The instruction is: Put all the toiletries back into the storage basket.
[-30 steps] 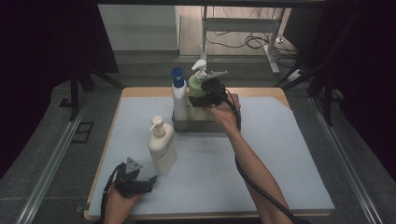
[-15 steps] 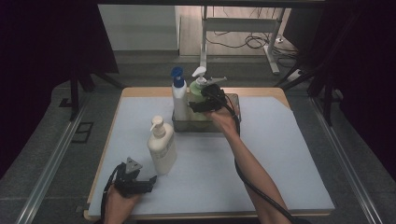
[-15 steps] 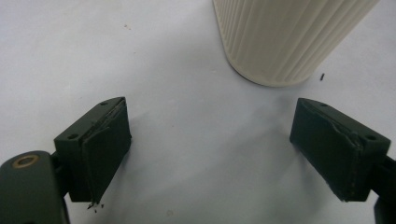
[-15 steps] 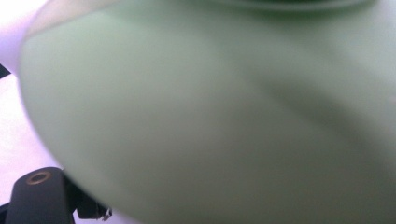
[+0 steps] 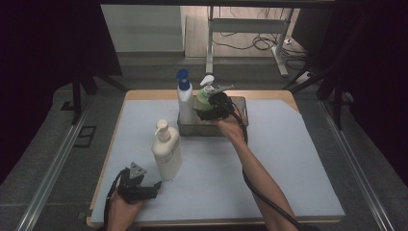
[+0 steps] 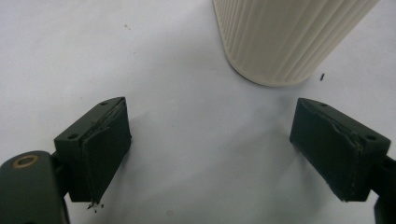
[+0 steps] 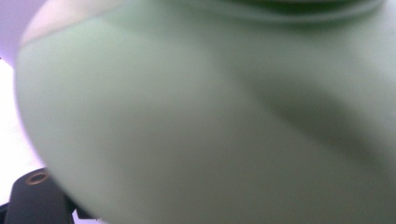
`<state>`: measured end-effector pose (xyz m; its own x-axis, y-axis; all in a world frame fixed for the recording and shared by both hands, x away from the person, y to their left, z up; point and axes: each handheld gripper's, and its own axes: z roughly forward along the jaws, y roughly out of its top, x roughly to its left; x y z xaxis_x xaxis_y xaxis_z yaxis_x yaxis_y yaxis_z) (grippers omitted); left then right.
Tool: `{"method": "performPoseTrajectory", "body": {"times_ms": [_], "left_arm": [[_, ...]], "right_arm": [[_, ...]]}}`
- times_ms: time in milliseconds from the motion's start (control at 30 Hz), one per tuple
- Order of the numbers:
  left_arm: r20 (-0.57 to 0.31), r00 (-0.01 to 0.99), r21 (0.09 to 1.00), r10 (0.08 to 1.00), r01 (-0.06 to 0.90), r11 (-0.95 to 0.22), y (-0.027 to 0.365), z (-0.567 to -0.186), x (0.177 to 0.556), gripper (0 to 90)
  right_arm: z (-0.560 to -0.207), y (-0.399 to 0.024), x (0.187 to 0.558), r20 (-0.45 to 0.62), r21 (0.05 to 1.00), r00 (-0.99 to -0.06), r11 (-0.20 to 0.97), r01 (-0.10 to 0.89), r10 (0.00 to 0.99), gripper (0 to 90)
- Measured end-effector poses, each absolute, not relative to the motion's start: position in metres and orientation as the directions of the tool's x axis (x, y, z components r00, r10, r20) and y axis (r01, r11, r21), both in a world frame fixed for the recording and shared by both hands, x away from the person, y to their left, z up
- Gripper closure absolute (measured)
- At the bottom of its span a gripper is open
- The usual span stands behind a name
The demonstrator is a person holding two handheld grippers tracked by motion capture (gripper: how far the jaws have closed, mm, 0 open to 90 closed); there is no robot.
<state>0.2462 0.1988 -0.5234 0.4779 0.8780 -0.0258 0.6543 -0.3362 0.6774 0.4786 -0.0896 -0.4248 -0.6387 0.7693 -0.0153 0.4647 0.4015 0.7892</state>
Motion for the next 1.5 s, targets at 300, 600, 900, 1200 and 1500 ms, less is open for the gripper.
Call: {"method": "performPoseTrajectory", "body": {"times_ms": [300,600,900,1200,1500], "left_arm": [[-0.026,0.477,0.678,0.878,0.654,-0.336,0.199,-0.523,0.246,12.2],[-0.026,0.478,0.678,0.878,0.654,-0.336,0.199,-0.523,0.246,12.2],[-0.026,0.478,0.678,0.878,0.654,-0.335,0.199,-0.523,0.246,12.2],[-0.026,0.478,0.678,0.878,0.654,-0.336,0.199,-0.523,0.246,12.2],[-0.026,0.477,0.678,0.878,0.654,-0.335,0.199,-0.523,0.246,12.2]], "right_arm": [[-0.425,-0.088,0.478,-0.026,0.781,-0.635,0.412,0.469,0.772,2.4],[-0.416,-0.092,0.47,-0.005,0.782,-0.643,0.404,0.475,0.766,0.0],[-0.414,-0.106,0.456,-0.031,0.775,-0.644,0.426,0.467,0.764,4.1],[-0.413,-0.133,0.441,0.03,0.807,-0.654,0.367,0.462,0.756,34.9],[-0.414,-0.153,0.441,0.044,0.813,-0.619,0.332,0.478,0.784,65.3]]}}
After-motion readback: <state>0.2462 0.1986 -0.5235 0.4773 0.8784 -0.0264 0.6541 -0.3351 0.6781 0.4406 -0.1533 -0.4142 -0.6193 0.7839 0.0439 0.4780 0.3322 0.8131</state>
